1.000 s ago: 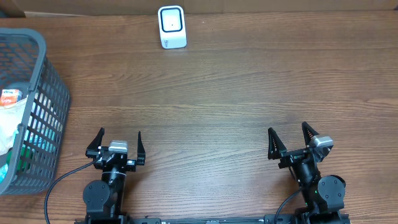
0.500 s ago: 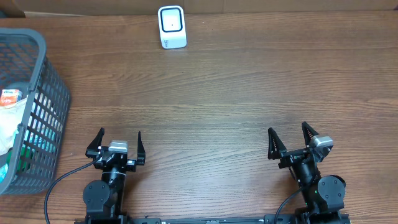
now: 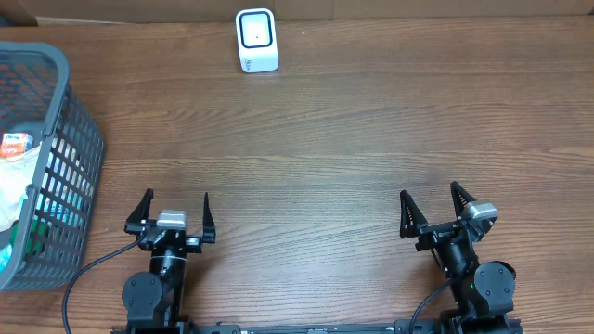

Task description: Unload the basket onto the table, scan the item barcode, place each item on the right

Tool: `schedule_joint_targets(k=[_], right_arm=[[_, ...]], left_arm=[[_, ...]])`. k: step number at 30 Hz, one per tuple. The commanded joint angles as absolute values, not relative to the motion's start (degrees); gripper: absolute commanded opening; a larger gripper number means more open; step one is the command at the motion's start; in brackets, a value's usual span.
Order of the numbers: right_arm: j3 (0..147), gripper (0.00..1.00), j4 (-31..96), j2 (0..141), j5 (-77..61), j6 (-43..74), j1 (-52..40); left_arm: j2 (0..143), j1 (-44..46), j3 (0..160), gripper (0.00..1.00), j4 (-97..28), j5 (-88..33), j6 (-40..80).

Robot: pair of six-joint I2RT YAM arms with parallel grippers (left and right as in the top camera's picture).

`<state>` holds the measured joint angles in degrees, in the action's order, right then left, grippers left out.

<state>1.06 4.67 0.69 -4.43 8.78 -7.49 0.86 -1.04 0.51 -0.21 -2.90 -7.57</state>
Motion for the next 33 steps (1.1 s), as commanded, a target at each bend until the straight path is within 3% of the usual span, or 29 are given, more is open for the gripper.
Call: schedule_joint_targets(k=[1, 12, 22, 33], right_arm=[[0.4, 1.0, 4.4, 0.2, -3.9, 8.6, -7.2], [0.4, 1.0, 4.4, 0.2, -3.9, 8.6, -7.2], [0.4, 1.0, 4.4, 0.2, -3.9, 8.6, -7.2], [0.4, 1.0, 4.4, 0.2, -3.9, 8.6, -7.2]], left_arm=[[0.3, -0.7, 0.5, 1.0, 0.4, -2.5, -5.1], [3.7, -0.7, 9.5, 1.0, -3.9, -2.6, -1.2], [24.8, -0.7, 35.2, 0.99, -17.2, -3.9, 2.3], [56.5, -0.7, 80.1, 1.0, -53.8, -12.1, 3.4]])
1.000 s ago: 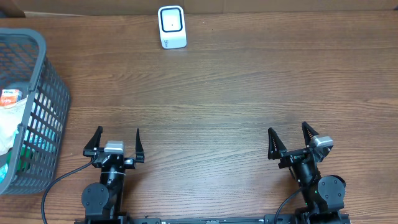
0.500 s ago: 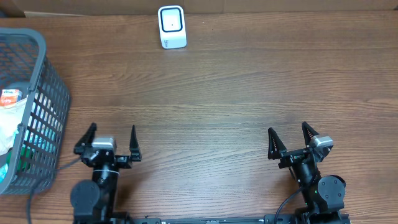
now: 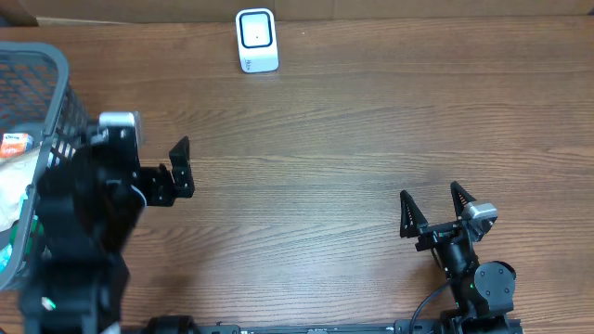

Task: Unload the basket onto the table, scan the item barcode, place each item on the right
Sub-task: 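Reach the left gripper into the grey basket and grasp the green-capped jar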

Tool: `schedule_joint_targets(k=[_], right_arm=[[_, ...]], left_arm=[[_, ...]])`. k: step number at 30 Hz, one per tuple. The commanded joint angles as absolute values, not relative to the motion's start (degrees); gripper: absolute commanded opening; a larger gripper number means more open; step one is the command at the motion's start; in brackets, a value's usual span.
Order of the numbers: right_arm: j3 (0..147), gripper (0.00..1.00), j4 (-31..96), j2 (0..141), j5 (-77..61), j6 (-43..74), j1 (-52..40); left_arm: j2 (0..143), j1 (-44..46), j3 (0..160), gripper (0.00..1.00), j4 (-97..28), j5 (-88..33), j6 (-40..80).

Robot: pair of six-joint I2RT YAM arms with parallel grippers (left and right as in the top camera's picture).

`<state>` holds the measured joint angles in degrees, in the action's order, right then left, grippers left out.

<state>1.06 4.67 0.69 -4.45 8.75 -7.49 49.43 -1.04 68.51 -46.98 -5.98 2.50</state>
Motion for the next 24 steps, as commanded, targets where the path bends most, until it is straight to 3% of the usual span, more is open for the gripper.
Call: schedule_joint_targets(k=[1, 7, 12, 15, 20, 24], right_arm=[[0.4, 1.0, 4.4, 0.2, -3.9, 8.6, -7.2], [0.4, 1.0, 4.4, 0.2, -3.9, 8.6, -7.2], [0.4, 1.0, 4.4, 0.2, -3.9, 8.6, -7.2], [0.4, 1.0, 4.4, 0.2, -3.9, 8.6, -7.2], [0.4, 1.0, 4.4, 0.2, -3.9, 8.6, -7.2], [0.4, 1.0, 4.4, 0.2, -3.9, 8.6, -7.2]], left_arm=[[59.7, -0.7, 85.0, 1.0, -58.6, -14.9, 3.4], [75.0, -0.7, 106.8, 1.0, -80.5, -23.7, 3.4], [81.3, -0.7, 108.4, 0.99, -81.7, -23.8, 2.3], [83.2, -2.2, 109.6, 0.93, -80.6, -21.0, 7.0], [84.6, -11.7, 116.3, 0.91, -82.2, -12.8, 17.6], [84.9, -24.2, 119.3, 0.99, -85.5, -6.9, 26.3]])
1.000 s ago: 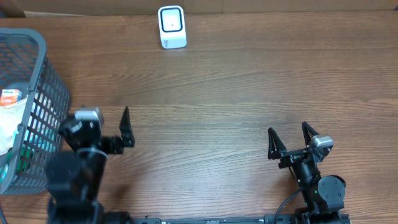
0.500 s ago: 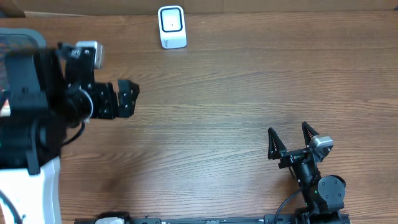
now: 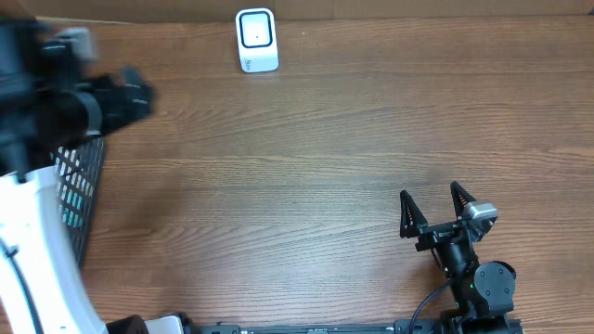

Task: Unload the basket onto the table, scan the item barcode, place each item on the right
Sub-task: 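Reach the left gripper into the grey basket and grasp the green-capped jar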

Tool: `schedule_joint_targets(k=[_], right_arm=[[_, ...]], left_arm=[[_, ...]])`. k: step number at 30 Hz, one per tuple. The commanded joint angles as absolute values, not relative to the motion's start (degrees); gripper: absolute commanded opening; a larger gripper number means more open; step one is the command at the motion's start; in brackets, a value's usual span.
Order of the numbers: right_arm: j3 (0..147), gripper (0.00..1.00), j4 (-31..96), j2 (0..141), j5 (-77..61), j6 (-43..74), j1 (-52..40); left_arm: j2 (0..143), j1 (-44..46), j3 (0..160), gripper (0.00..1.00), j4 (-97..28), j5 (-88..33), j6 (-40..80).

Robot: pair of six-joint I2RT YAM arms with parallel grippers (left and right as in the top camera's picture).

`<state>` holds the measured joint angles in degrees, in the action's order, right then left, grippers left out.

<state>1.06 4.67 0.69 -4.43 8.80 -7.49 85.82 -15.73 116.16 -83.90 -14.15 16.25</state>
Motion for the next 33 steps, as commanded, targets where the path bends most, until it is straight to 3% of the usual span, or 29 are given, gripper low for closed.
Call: schedule_joint_targets(k=[1, 5, 12, 27, 33], right_arm=[[0.4, 1.0, 4.4, 0.2, -3.9, 8.6, -7.2], [0.4, 1.0, 4.4, 0.2, -3.9, 8.6, -7.2], [0.4, 1.0, 4.4, 0.2, -3.9, 8.6, -7.2], [0.4, 1.0, 4.4, 0.2, -3.9, 8.6, -7.2], [0.4, 1.0, 4.4, 0.2, -3.9, 8.6, -7.2]], left_arm=[[84.9, -27.8, 119.3, 1.0, -86.1, -6.9, 27.3], [87.0, -39.8, 119.0, 1.0, -88.7, -6.9, 28.6], [91.4, -51.2, 114.1, 1.0, -89.3, -6.9, 31.6], [95.4, -53.7, 86.2, 1.0, -70.8, 0.3, 32.2], [100.5, -53.7, 84.8, 0.98, -70.6, 3.7, 31.4]])
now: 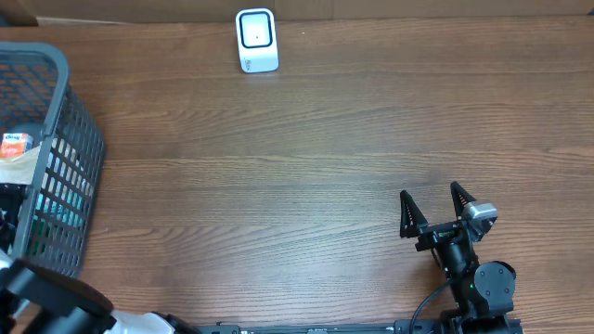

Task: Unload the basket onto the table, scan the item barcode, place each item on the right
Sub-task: 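Reach the left gripper into the grey basket and grasp the green-capped jar, then carry the green-capped jar to the scanner and set it on the table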

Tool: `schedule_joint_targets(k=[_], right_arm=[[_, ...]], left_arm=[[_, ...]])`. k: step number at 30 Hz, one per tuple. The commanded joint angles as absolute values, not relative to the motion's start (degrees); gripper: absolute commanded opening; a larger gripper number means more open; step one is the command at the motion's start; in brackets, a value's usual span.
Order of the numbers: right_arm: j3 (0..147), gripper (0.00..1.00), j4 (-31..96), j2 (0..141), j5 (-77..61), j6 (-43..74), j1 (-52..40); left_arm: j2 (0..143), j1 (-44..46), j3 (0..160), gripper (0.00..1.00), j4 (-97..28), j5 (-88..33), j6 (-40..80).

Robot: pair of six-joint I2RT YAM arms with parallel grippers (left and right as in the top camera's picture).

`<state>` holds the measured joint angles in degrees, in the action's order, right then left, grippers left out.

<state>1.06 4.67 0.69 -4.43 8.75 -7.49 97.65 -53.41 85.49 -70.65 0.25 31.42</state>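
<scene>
The white barcode scanner [257,39] stands upright at the table's far edge. A grey slatted basket [65,139] at the left holds the items: an orange-and-white packet [13,144], pale wrapping and something teal behind the slats. My left arm [46,295] rises from the bottom left corner and leans over the basket at the frame's edge. A dark part of the arm shows inside the basket, and the fingers cannot be made out. My right gripper [429,192] rests open and empty near the front right.
The wooden table [306,158] stretches between the basket, the scanner and the right arm. A cardboard wall runs along the far edge behind the scanner.
My left arm was high over the basket's far right corner, blurred and covering much of it. Now it is low at the frame's left edge, reaching into the basket. The right arm is unchanged.
Both grippers first rested open at the front of the table. The left arm then stood raised beside the basket with its gripper open, then high over the basket's far corner. Now it reaches down into the basket at the left edge. The right arm never moved.
</scene>
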Motion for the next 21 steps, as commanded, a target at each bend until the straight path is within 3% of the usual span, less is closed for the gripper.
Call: schedule_joint_targets(k=[1, 8, 11, 13, 18, 21], right_arm=[[0.4, 1.0, 4.4, 0.2, -3.9, 8.6, -7.2], [0.4, 1.0, 4.4, 0.2, -3.9, 8.6, -7.2], [0.4, 1.0, 4.4, 0.2, -3.9, 8.6, -7.2], [0.4, 1.0, 4.4, 0.2, -3.9, 8.6, -7.2], [0.4, 1.0, 4.4, 0.2, -3.9, 8.6, -7.2], [0.4, 1.0, 4.4, 0.2, -3.9, 8.6, -7.2]], left_arm=[[101.4, -53.7, 84.8, 0.97, -70.6, 3.9, 31.3], [106.4, -53.6, 84.8, 0.96, -69.9, 6.0, 31.3], [108.0, -53.5, 84.7, 0.9, -69.5, 6.0, 31.3], [108.3, -53.5, 84.7, 0.8, -69.2, 6.0, 31.3], [108.3, -53.1, 84.8, 0.36, -68.9, 6.0, 31.3], [108.3, -52.8, 85.3, 0.33, -69.3, 5.2, 31.3]])
